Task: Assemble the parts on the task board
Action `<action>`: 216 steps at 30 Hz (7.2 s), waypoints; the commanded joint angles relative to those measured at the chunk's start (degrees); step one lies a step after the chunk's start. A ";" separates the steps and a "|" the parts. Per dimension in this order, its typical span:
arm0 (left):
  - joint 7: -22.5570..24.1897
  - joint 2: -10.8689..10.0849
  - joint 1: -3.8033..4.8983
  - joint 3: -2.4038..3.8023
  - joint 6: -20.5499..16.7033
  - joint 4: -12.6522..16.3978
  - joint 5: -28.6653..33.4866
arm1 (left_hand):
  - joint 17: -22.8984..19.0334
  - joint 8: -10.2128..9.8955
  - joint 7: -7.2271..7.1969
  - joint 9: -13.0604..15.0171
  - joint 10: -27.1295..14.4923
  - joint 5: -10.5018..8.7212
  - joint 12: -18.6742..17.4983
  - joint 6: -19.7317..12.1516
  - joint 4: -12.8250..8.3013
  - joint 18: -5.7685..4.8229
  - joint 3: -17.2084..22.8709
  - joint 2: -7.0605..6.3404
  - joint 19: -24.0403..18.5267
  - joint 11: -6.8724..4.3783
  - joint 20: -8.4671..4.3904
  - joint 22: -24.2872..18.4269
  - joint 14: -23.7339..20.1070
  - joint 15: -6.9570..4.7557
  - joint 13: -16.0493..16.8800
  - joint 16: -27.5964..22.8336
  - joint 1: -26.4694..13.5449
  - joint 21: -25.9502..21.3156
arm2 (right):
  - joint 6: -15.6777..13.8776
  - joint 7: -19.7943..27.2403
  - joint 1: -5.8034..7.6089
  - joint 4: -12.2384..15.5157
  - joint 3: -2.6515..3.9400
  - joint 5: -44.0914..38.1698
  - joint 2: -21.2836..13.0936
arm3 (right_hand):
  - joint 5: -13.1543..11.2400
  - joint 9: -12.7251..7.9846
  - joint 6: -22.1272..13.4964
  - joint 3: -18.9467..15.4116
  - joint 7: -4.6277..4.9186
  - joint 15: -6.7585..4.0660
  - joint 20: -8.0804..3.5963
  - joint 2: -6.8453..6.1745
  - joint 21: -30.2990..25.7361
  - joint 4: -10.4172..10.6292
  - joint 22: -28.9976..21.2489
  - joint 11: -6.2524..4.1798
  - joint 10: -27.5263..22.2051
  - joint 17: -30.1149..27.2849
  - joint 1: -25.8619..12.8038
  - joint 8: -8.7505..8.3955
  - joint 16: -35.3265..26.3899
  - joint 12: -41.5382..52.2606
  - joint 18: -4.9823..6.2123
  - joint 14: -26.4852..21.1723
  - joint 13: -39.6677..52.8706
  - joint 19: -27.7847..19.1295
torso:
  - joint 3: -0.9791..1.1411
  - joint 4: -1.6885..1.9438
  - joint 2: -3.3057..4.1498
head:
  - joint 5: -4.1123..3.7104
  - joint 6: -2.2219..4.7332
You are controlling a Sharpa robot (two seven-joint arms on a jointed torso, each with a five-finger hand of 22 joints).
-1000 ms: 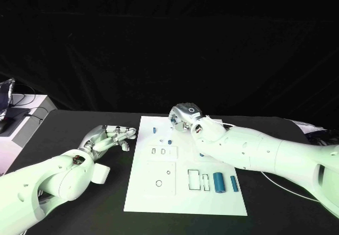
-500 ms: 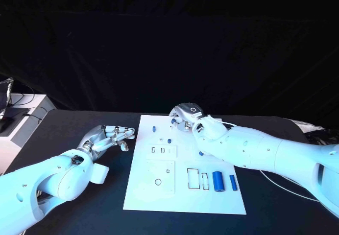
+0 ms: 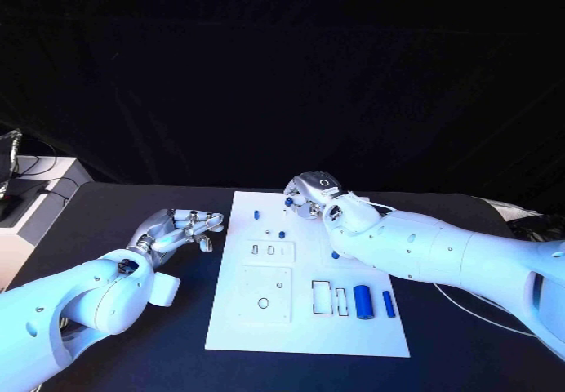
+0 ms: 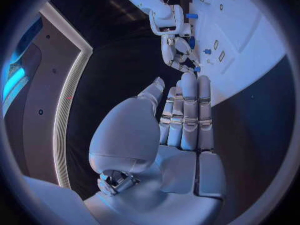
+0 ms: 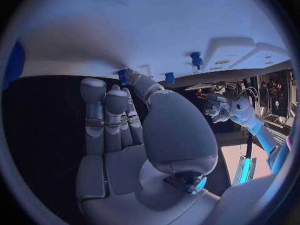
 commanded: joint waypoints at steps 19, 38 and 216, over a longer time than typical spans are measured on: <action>0.89 0.14 0.00 0.04 0.91 -0.47 0.82 | -0.38 -0.17 -0.26 -0.03 -0.79 0.04 0.05 -0.46 0.08 0.59 -0.06 -0.01 -0.59 0.13 0.11 -0.28 -0.76 0.21 0.01 -0.13 -0.25 0.09 | 3.35 7.71 2.91 14.50 2.68 30.73 -16.50 | 6.53 0.06 -2.98 -17.81 0.16 -3.33 -3.89 2.64 7.19 3.16 2.28 -5.45 5.61 1.48 0.58 0.17 1.68 33.53 -1.97 0.35 34.62 3.28 | 0.39 -1.20 -0.46 | -0.67 1.71; 0.83 0.62 -0.34 0.03 1.42 -0.85 1.04 | -0.44 -0.17 -0.25 -0.03 -0.83 0.04 0.04 -0.47 0.07 0.59 -0.07 0.00 -0.60 0.15 0.13 -0.31 -0.73 0.21 0.00 -0.18 -0.25 0.07 | 18.63 -3.59 3.45 12.59 2.35 23.74 -20.20 | 8.69 0.48 -2.50 -18.09 0.09 -1.88 -2.23 -0.45 25.51 7.44 7.65 -4.36 11.41 19.36 -0.70 1.09 12.12 63.59 -2.40 1.37 72.67 3.87 | 0.95 -1.50 -0.41 | -1.33 1.50; -0.33 -0.05 -0.87 0.03 1.19 -0.98 1.58 | -0.92 -0.17 0.27 -0.03 -1.35 0.06 0.07 -1.14 0.87 0.74 0.05 0.71 -0.48 0.43 0.26 -0.82 -0.54 0.38 0.02 0.06 -0.88 0.39 | 14.59 -7.11 0.53 13.75 0.51 9.98 -7.11 | 22.47 0.06 -1.28 -0.42 -0.12 -2.49 -2.75 4.85 29.55 7.79 8.40 -5.07 10.53 23.02 -12.35 -0.02 11.81 59.89 -3.37 1.88 71.04 3.64 | 0.64 -0.79 -0.42 | 0.01 -0.61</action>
